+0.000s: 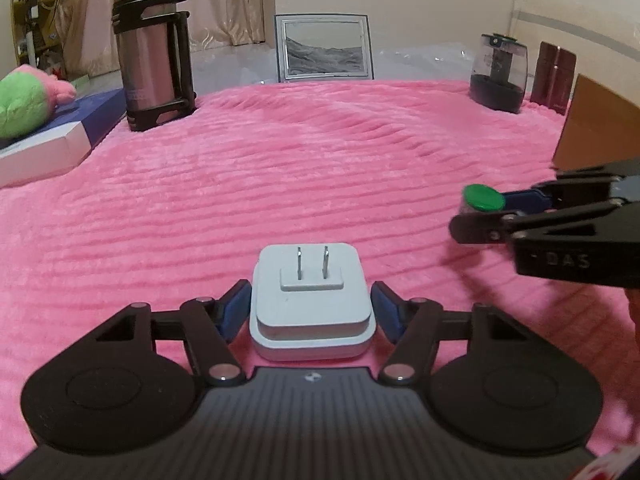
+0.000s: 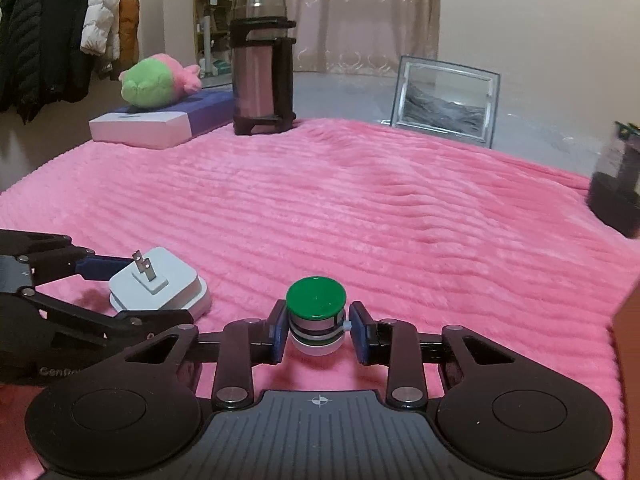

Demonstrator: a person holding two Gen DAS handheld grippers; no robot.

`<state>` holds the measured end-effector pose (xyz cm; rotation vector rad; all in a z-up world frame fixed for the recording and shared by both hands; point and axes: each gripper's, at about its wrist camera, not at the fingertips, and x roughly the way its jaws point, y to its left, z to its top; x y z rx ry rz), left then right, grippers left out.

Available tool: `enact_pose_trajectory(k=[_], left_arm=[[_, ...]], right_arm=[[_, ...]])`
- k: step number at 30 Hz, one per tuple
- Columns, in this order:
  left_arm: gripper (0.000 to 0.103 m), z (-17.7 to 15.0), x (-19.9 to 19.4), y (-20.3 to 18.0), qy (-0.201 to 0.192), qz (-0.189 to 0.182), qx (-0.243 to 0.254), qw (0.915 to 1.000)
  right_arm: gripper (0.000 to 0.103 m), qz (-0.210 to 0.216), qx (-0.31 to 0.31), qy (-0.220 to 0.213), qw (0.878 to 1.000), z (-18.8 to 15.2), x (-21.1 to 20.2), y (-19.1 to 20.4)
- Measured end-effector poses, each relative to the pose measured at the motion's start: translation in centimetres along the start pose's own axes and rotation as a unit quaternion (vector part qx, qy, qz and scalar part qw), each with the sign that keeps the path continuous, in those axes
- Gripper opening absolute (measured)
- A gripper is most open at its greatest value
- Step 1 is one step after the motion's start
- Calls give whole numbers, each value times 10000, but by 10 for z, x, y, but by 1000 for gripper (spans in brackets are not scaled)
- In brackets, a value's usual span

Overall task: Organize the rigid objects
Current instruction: 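Carry the plug adapter and green cylinder over the cardboard box with both tools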

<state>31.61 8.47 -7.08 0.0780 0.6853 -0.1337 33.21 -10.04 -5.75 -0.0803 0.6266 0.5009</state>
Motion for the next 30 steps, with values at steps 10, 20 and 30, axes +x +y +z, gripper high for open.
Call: enact_pose_trajectory(k=[10, 20, 30], left_arm=[[61, -19, -84, -28, -29, -225, -216, 9995], [61, -13, -175, -97, -295, -690, -49, 9972], [61, 28, -221, -193, -599, -1667, 421, 9833]], right_arm=[[29, -16, 466, -78, 9989, -23, -105, 13], [29, -263, 683, -504, 9960, -37, -250, 2], [29, -1113, 1007, -741, 9859, -51, -363, -81]])
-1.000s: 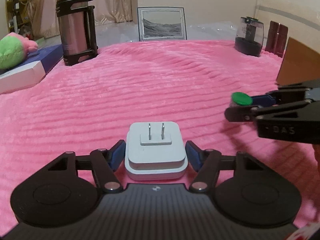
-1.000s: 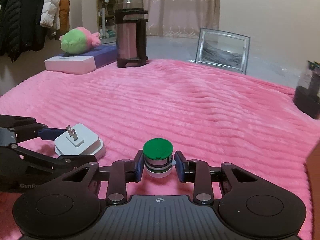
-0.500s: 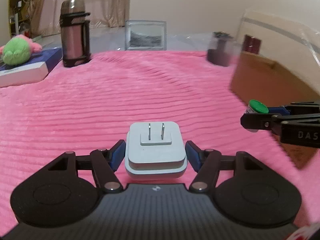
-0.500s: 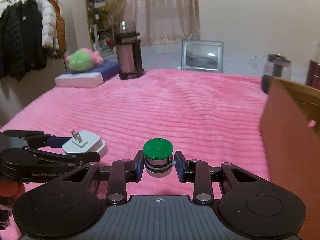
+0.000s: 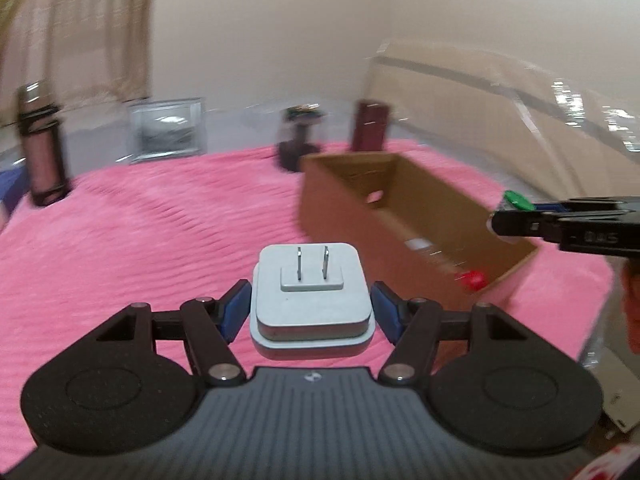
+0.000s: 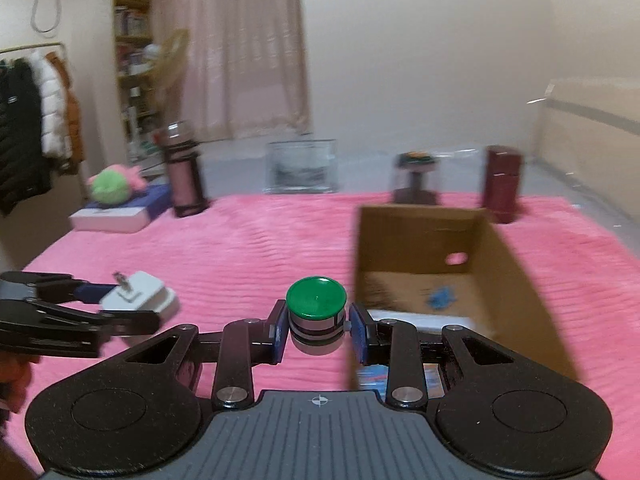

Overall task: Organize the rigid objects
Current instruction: 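Carry the plug adapter and green cylinder over the cardboard box with both tools, then lower both tools into the box and open them to release the items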

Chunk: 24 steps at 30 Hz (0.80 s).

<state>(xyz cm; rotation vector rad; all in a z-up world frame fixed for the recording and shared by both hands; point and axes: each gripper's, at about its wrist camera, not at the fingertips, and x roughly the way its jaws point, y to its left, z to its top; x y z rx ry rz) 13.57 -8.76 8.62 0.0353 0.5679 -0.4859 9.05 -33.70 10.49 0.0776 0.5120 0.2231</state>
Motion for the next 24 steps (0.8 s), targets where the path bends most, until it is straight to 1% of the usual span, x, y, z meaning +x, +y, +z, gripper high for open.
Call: enact_pose_trajectory(k=[4, 7, 11, 13, 15, 19, 24], left_arm=[[61, 23, 17, -42, 32, -448, 315, 9985], [61, 37, 37, -69, 169, -818, 545, 9950], [61, 51, 71, -98, 406, -1108, 955, 9884], [61, 56, 88, -104, 531, -1233, 1117, 9846], [61, 61, 106, -112, 655, -1336, 1313, 9801], [61, 67, 136, -124, 946, -1537, 1788, 9672], [61, 71, 165, -128, 1311, -1705, 2209, 9513]], right_arm=[[29, -140, -30, 135, 9998, 8, -10, -41], [29, -132, -238, 380, 9989, 14, -6, -68], [29, -19, -503, 720, 9961, 15, 8, -94], [29, 42, -660, 887, 9939, 12, 16, -106], [29, 156, -896, 1061, 9902, 8, 25, -112], [29, 436, -1350, 1325, 9810, 0, 40, -124], [29, 732, -1707, 1608, 9694, -3, 61, -133]])
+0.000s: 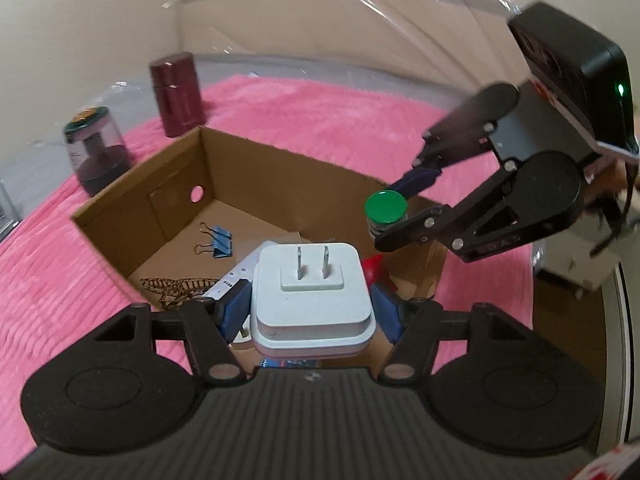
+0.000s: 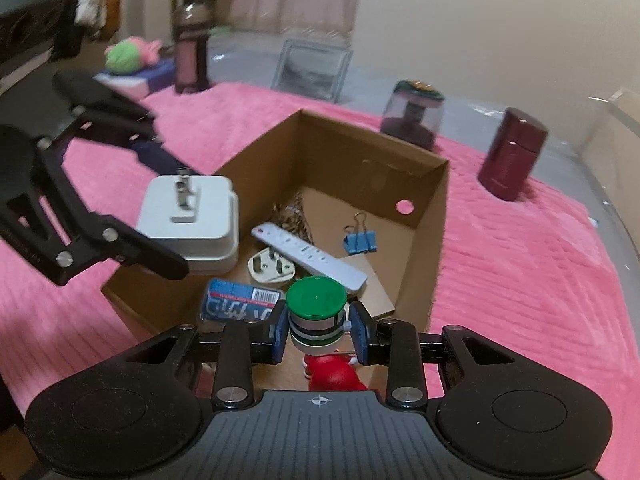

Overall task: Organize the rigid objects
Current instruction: 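Lower both tools into the box and open them to release the items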

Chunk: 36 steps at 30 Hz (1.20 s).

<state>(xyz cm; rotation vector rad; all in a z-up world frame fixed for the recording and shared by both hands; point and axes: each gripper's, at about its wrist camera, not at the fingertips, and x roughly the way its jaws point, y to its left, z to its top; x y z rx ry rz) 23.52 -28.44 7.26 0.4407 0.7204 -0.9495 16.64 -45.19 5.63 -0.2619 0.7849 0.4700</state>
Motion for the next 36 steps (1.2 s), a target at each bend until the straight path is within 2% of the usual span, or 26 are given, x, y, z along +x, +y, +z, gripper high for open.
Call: enact_pose_trajectory(k=[5, 11, 18, 26, 30, 36], left_arm=[[61, 7, 24, 3, 455, -162, 533, 9974], [61, 11, 55, 0, 1033, -436, 1022, 9884], [61, 9, 88, 3, 1662, -761, 1187, 9760], [61, 13, 109, 12, 1934, -957, 918, 9721], [61, 17, 112, 16, 1942, -869, 839, 9735], [61, 16, 119, 15, 2035, -786, 1085, 9699]], right_arm=[[29, 363, -374, 436, 9977, 3, 19, -7], [29, 596, -801, 912, 9908, 4, 43, -13], [29, 797, -1094, 1338, 9817, 10, 68, -18], [29, 994, -1188, 1579, 9752, 10, 85, -18], [29, 1048, -1193, 1700, 9726, 12, 92, -19], [29, 1104, -1214, 1738, 9710, 12, 96, -19]])
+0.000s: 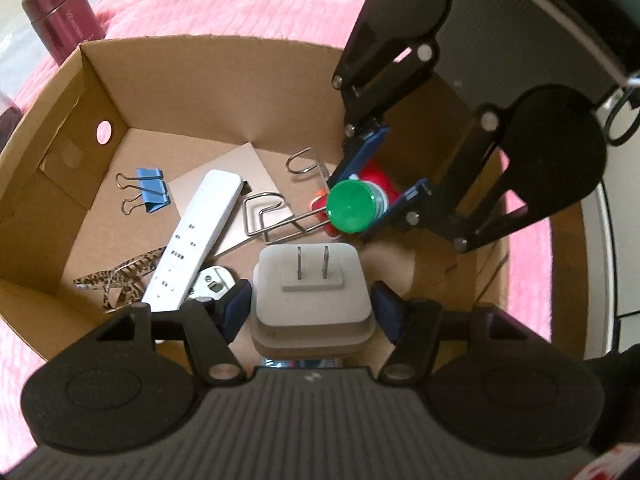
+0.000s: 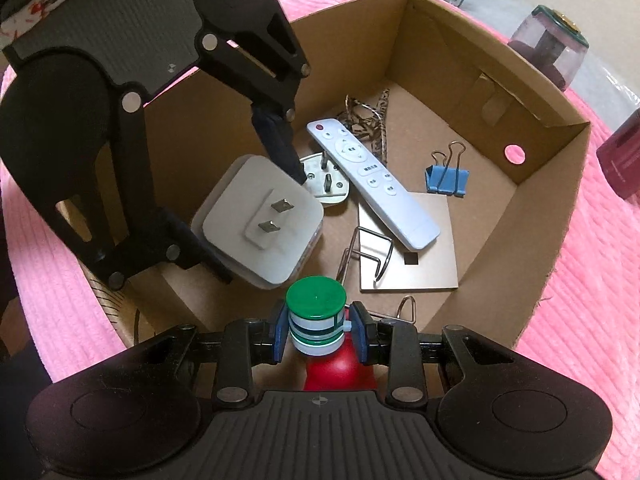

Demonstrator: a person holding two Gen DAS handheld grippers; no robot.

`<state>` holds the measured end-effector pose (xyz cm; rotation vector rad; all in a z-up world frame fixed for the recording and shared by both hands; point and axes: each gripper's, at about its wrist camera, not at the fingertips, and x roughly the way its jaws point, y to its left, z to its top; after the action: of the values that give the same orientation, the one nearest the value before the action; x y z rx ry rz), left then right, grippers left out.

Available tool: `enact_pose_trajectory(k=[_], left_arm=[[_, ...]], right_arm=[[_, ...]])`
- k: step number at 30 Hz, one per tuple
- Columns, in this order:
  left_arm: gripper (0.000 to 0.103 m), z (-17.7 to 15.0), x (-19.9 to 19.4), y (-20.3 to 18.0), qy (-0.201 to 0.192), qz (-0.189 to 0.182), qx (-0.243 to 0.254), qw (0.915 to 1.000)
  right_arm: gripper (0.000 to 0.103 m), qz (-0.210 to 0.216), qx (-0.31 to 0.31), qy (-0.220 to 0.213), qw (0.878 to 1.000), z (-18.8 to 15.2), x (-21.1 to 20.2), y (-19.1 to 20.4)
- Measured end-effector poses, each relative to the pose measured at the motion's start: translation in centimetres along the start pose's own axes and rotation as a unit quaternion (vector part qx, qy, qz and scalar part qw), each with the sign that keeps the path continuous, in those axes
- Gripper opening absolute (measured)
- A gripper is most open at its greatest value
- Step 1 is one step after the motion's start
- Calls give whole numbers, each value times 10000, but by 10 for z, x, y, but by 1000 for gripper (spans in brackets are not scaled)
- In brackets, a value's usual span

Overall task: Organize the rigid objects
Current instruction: 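Lower both tools into the box and open them to release the items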

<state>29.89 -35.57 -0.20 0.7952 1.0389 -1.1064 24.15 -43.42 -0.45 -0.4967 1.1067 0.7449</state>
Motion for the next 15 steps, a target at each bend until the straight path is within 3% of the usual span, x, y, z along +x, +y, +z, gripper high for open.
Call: enact_pose_trajectory(k=[15], left_arm=[[60, -1, 19, -3, 441, 370, 445, 9973]], right_arm=[[29, 126, -42, 105, 9999, 6, 7, -1]])
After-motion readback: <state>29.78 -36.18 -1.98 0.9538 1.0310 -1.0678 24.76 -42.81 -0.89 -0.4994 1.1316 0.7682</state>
